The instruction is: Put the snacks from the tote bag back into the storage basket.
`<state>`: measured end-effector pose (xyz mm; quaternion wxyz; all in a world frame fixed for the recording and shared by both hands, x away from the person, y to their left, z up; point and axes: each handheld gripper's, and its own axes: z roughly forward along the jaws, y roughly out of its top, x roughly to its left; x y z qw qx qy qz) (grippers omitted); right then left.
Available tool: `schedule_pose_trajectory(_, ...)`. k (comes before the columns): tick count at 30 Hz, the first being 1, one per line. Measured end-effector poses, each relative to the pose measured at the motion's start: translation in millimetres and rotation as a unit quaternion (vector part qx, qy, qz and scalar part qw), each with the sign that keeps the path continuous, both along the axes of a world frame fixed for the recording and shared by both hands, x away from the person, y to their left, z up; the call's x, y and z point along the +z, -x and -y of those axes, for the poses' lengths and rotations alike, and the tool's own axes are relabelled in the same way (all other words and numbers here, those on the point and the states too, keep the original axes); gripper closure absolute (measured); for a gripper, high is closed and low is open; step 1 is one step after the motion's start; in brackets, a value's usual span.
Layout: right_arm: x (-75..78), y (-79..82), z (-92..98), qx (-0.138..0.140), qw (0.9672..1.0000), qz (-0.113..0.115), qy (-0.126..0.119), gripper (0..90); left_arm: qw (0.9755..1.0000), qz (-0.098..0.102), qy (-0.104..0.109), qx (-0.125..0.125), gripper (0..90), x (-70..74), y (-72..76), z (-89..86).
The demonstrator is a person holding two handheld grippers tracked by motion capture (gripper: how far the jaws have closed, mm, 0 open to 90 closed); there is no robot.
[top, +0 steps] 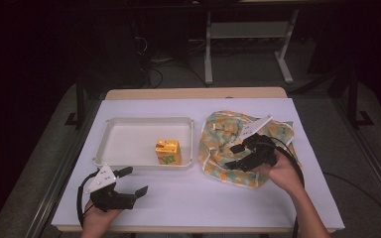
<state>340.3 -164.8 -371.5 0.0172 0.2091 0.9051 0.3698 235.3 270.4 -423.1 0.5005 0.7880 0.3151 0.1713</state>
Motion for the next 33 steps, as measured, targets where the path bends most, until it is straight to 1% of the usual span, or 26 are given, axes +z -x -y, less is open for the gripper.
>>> schedule_pose_trajectory(1,0.1,1.8,1.9,-0.005,1.0,-0.005,-0.002,34.8,1.0,0.0,0.001,0.001,14.0,0.0,0.2,0.3)
schedule_pose_trajectory(3,-0.9,5.6,8.1,-0.011,0.9999,-0.001,-0.004,34.5,1.0,0.0,0.0,0.001,14.0,0.1,0.4,0.5)
schedule_pose_trajectory(4,-1.1,7.4,9.8,-0.015,0.9999,-0.003,-0.006,34.5,1.0,0.0,0.0,0.001,14.0,0.0,0.4,0.5)
schedule_pose_trajectory(9,-2.5,13.3,17.2,-0.022,0.9997,0.0,-0.008,33.7,1.0,0.0,0.001,0.001,14.0,-0.1,0.1,0.5)
schedule_pose_trajectory(10,-3.5,16.4,20.9,-0.025,0.9996,0.0,-0.013,33.3,1.0,0.0,0.001,0.001,14.0,-0.1,0.1,0.5)
schedule_pose_trajectory(14,-6.9,21.9,26.6,-0.033,0.9994,-0.001,-0.009,32.3,1.0,-0.002,0.001,0.001,14.0,-0.2,0.4,1.0)
schedule_pose_trajectory(15,-7.9,23.4,27.8,-0.034,0.9994,0.002,-0.008,32.2,1.0,-0.002,0.001,0.001,14.0,-0.3,0.4,1.3)
schedule_pose_trajectory(17,-8.9,25.9,30.4,-0.035,0.9994,-0.001,-0.006,32.3,1.0,-0.003,0.001,0.0,14.0,-0.5,0.1,1.8)
schedule_pose_trajectory(18,-9.1,27.5,31.6,-0.04,0.9992,-0.003,-0.007,32.3,1.0,-0.002,-0.001,-0.001,14.0,-0.5,0.0,1.8)
schedule_pose_trajectory(20,-10.2,29.6,34.6,-0.039,0.9992,0.001,-0.011,32.3,1.0,-0.002,-0.002,-0.002,14.0,-0.3,0.2,2.0)
schedule_pose_trajectory(21,-10.7,31.2,36.0,-0.041,0.9991,0.0,-0.012,32.2,1.0,-0.001,-0.002,-0.003,14.0,-0.3,0.3,2.3)
schedule_pose_trajectory(29,-22.7,42.9,46.7,-0.056,0.9983,0.001,-0.017,32.0,1.0,-0.004,-0.001,-0.003,14.0,-1.1,0.2,3.6)
schedule_pose_trajectory(33,-26.3,47.8,51.2,-0.063,0.9978,0.0,-0.022,32.0,1.0,-0.004,-0.003,-0.006,14.0,-1.3,-0.4,4.0)
